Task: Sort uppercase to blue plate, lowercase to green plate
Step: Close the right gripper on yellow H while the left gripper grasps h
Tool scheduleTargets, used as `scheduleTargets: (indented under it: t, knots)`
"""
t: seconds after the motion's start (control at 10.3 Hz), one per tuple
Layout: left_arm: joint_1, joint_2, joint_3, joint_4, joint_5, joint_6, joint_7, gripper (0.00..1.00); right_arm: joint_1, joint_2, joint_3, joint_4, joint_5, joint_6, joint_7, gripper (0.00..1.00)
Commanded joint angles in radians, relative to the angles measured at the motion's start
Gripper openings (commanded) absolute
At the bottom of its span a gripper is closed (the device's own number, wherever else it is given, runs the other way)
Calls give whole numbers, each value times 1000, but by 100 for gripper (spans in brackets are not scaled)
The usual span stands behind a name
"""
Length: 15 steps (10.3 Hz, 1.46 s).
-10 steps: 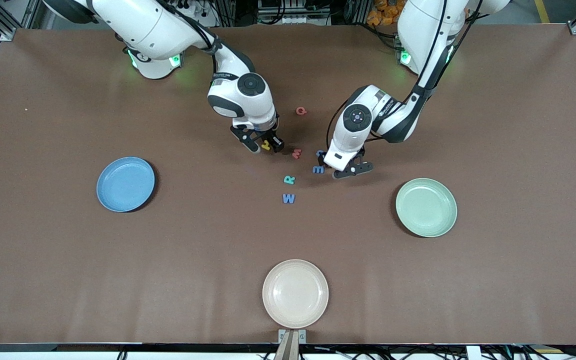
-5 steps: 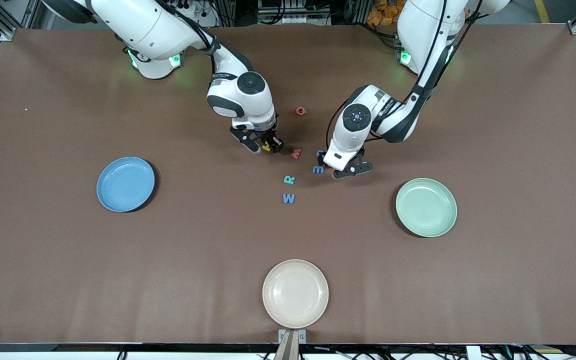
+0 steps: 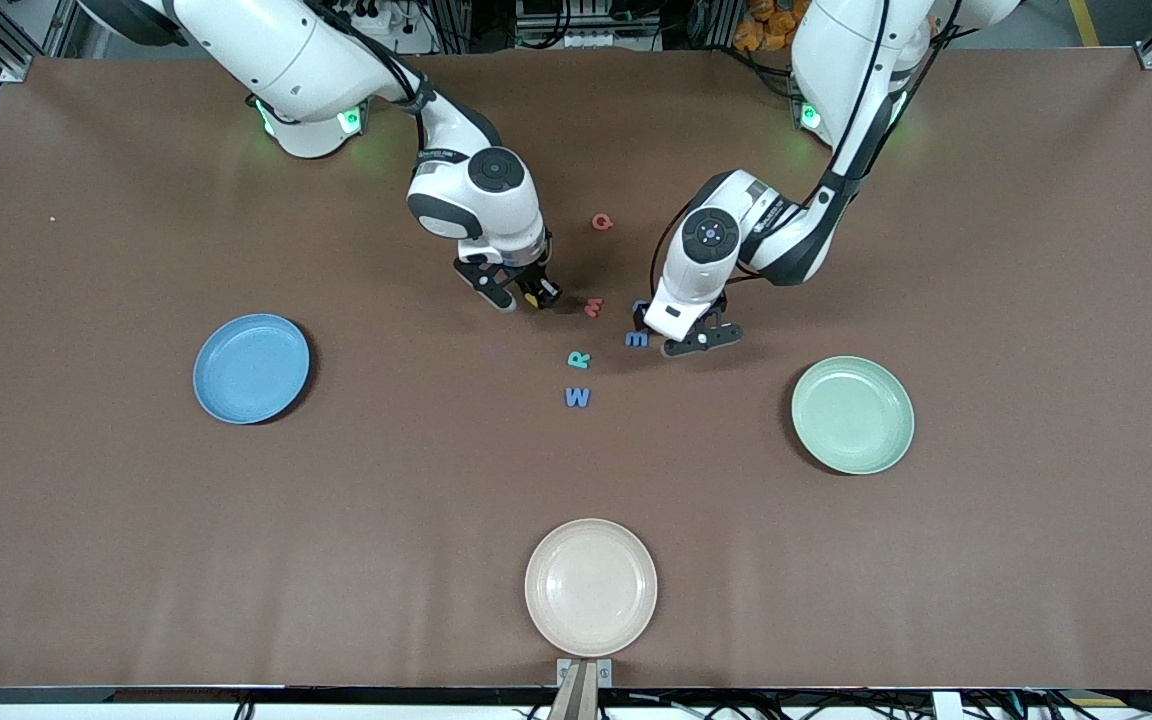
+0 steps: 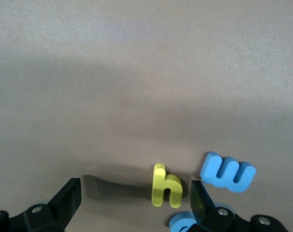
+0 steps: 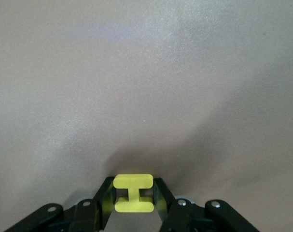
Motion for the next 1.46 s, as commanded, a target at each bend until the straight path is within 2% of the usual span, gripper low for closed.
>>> scheduleTargets:
  t: [0.0, 0.39, 0.49, 0.58, 0.68, 0.97, 1.17, 1.36]
  knots:
    - [-16, 13, 6, 23, 3, -1, -14, 100, -21, -3, -3, -32, -29, -5, -20, 22]
    - [-17, 22, 7, 23, 6, -1, -13, 100, -42, -29, 1, -35, -28, -28, -55, 20]
    - [-17, 25, 7, 23, 15, -1, -14, 88, -58, -41, 4, -42, -26, -55, -101, 20]
    - [-17, 25, 7, 23, 16, -1, -14, 47, -81, -58, 11, -56, -23, -65, -133, 19]
    - [-17, 25, 7, 23, 16, -1, -14, 0, -94, -80, 12, -74, -22, -66, -159, 16]
    - [-19, 22, 9, 23, 16, -1, -14, 0, -121, -120, 12, -87, -8, -126, -283, 16]
    - [-16, 13, 15, 23, 18, -6, -13, 0, -130, -149, 9, -87, 137, -146, -432, 14]
    - [2, -19, 24, 23, 62, -73, -13, 0, -139, -189, -9, -47, 357, -309, -755, 14]
